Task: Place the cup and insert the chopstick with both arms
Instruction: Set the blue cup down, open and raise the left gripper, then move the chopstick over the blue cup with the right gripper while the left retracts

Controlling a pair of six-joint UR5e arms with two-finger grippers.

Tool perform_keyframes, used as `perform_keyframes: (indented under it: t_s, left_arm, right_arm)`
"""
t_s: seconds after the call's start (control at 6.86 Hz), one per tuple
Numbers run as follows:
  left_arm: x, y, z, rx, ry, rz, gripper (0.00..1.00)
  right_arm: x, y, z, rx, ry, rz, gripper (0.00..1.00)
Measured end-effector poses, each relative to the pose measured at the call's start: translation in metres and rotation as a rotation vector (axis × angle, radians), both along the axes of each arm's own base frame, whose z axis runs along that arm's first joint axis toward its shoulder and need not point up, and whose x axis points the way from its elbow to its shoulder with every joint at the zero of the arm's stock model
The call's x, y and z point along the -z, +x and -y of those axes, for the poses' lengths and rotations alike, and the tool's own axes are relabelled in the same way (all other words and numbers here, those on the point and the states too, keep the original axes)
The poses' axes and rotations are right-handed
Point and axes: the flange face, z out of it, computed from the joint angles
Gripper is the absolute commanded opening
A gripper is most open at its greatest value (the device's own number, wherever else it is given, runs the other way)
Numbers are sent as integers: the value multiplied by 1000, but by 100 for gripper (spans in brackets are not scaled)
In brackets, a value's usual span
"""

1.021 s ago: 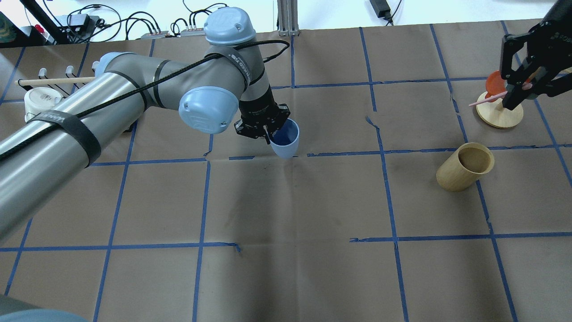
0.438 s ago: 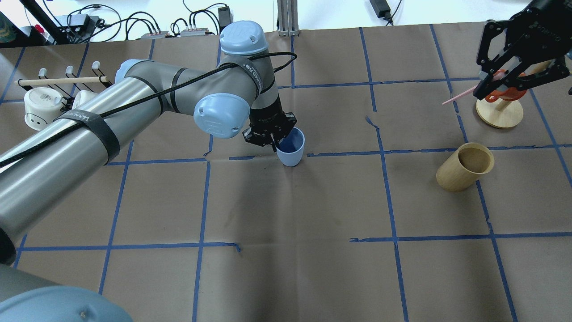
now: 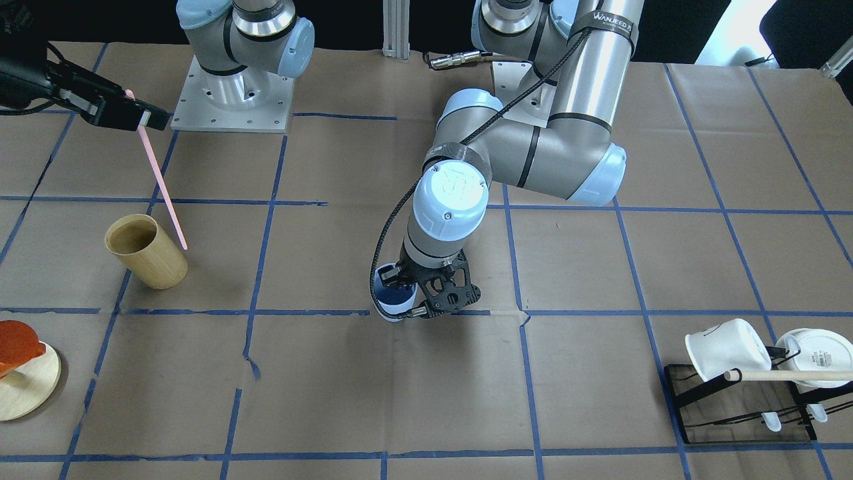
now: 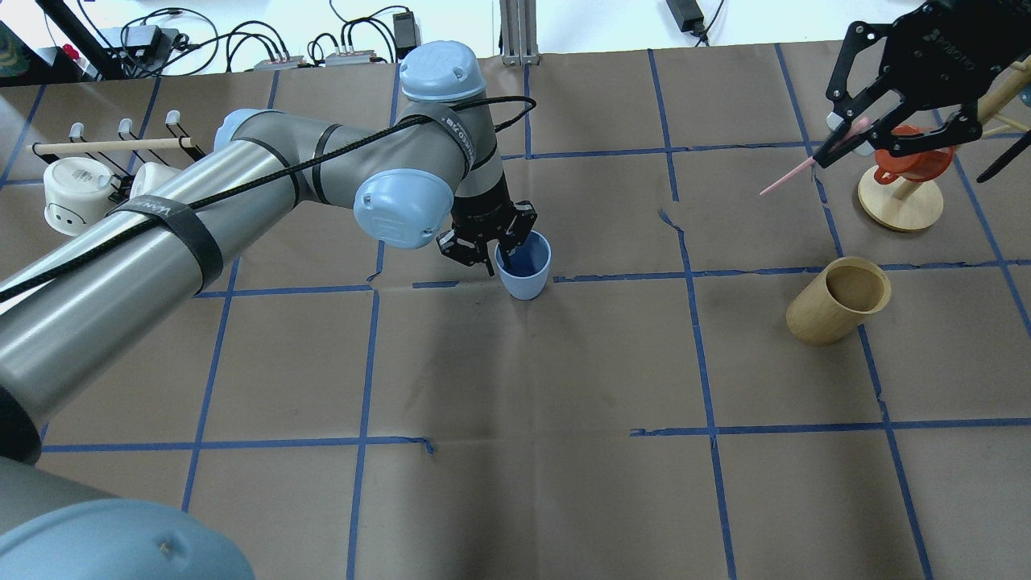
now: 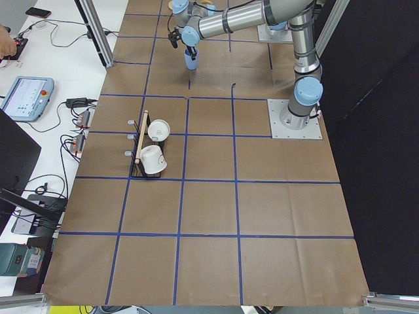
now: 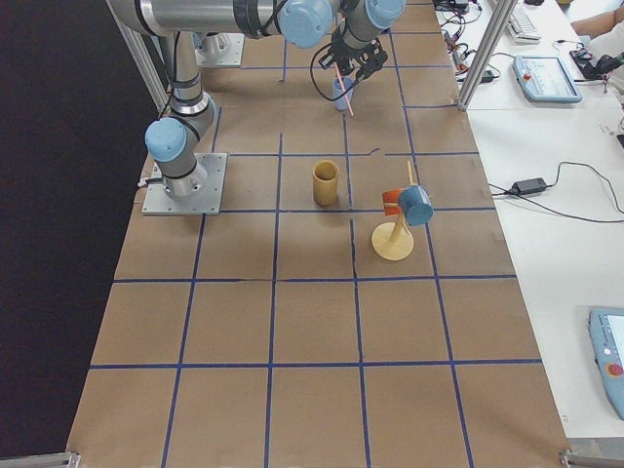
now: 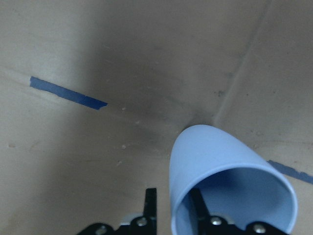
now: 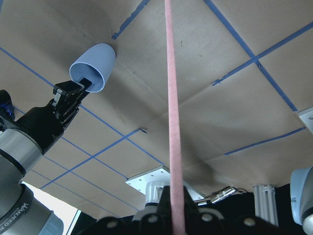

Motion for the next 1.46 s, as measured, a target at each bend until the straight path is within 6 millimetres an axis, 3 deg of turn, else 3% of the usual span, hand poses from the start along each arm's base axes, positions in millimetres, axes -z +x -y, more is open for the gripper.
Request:
perform_keyframes:
  t_s: [0.29,0.58,0.88,1.17,1.46]
  left_arm:
    - [-29,15,12,73,-66,-28,100]
    - [-103,41,21,204,-114,-40,100]
    - [-182,82,9,374,-125,-52,100]
    - [-225,112,-14,490,-157,-14,100]
    - [-240,153,-35,478,-145,19,100]
  right_arm:
    - [3,12,3,62,44,42,4]
    - [0,50,5,121,91,77,4]
    - [-5,76,7,175,121,125,4]
    - [0,91,15,186,116,168,4]
    - [9,126,20,192,145,217,4]
